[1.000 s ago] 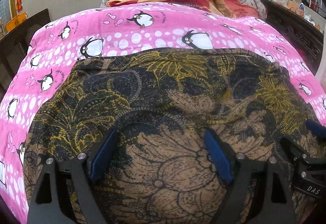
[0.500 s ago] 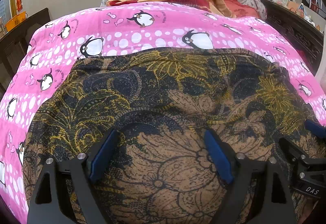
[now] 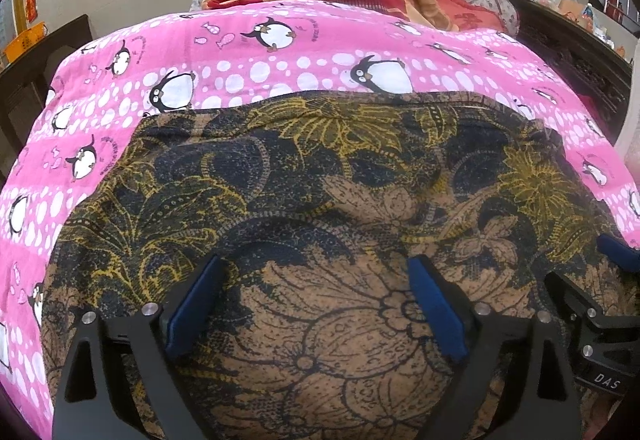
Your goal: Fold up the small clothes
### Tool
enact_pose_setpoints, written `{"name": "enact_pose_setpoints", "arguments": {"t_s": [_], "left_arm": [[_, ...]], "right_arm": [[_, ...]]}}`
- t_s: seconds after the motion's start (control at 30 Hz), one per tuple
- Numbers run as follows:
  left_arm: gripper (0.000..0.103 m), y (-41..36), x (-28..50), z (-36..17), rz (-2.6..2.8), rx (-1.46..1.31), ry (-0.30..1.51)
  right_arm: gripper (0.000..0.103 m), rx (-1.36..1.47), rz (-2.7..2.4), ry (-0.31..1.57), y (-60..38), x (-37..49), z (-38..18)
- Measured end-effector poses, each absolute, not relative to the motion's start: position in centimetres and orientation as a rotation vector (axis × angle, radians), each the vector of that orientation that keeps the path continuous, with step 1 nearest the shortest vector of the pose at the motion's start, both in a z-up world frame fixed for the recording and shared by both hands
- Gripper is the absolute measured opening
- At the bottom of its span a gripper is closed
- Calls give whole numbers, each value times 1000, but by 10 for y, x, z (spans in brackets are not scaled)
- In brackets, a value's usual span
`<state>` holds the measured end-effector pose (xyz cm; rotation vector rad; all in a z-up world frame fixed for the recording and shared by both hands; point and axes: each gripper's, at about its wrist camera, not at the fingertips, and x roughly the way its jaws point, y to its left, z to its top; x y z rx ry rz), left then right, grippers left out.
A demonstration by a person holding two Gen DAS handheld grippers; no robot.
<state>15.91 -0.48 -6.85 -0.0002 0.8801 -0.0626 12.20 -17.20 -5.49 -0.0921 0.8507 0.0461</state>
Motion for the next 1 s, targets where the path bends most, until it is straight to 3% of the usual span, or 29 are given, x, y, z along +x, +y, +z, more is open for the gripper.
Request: {"name": "enact_pose_setpoints", "arguments": {"t_s": [0.1, 0.57, 0.8, 0.9, 1.0], "left_arm": [[103, -6, 160, -69, -93, -10, 889], [103, -9, 150, -62, -116, -18, 903], [103, 36, 56, -43, -240, -206, 979], [103, 74, 16, -33, -221, -328, 928], [103, 101, -5, -48, -186, -443, 945]], "right_arm": [[97, -90, 47, 851, -171, 122, -55], [97, -77, 57, 852, -174, 123, -54], [97, -89, 50, 846, -172, 122, -53], [97, -102, 40, 842, -170, 121, -53], [98, -103, 40, 841, -170, 120, -53]]}}
